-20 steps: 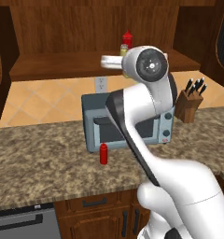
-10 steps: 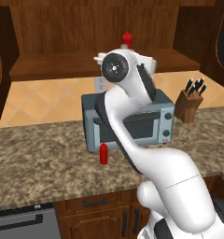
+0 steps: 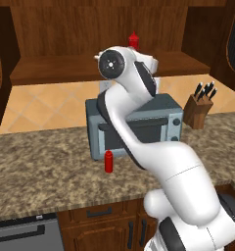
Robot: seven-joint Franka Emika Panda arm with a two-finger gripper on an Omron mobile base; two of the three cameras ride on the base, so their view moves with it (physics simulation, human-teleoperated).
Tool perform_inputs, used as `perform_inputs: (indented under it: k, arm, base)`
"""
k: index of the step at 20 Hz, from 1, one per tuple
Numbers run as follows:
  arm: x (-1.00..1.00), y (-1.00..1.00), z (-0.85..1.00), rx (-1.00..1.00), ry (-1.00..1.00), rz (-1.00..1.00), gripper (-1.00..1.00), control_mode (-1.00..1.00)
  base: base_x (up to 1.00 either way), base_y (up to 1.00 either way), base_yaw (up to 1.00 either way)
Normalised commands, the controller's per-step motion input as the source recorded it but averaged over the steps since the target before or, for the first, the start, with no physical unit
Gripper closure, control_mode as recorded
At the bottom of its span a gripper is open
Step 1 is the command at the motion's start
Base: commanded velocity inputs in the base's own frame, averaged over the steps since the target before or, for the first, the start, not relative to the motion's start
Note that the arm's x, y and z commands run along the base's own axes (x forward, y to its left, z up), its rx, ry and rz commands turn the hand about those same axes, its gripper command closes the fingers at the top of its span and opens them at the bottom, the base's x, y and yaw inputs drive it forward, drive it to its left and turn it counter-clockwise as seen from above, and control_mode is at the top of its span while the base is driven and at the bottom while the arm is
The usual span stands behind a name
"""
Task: Put the shaker and condiment bottle from the counter next to their counterparts in the cabinet.
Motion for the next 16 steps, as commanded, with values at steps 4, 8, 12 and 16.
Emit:
perform_inputs:
  k: [4,8,12,16]
  arm:
    - [0.53,0.00,-0.03,0.00,0.00,0.00,1.00,-1.00]
    - [0.49,0.00,-0.04,0.00,0.00,0.00,1.00,-1.00]
    - [0.47,0.00,-0.23,0.00,0.00,0.00,1.00,-1.00]
    - [0.37,-0.02,-0.25,0.00,0.00,-0.01,1.00,-1.00]
  base:
    - [0.00,0.00,0.00]
    - [0.00,0.00,0.00]
    - [0.00,0.00,0.00]
    - [0.00,0.00,0.00]
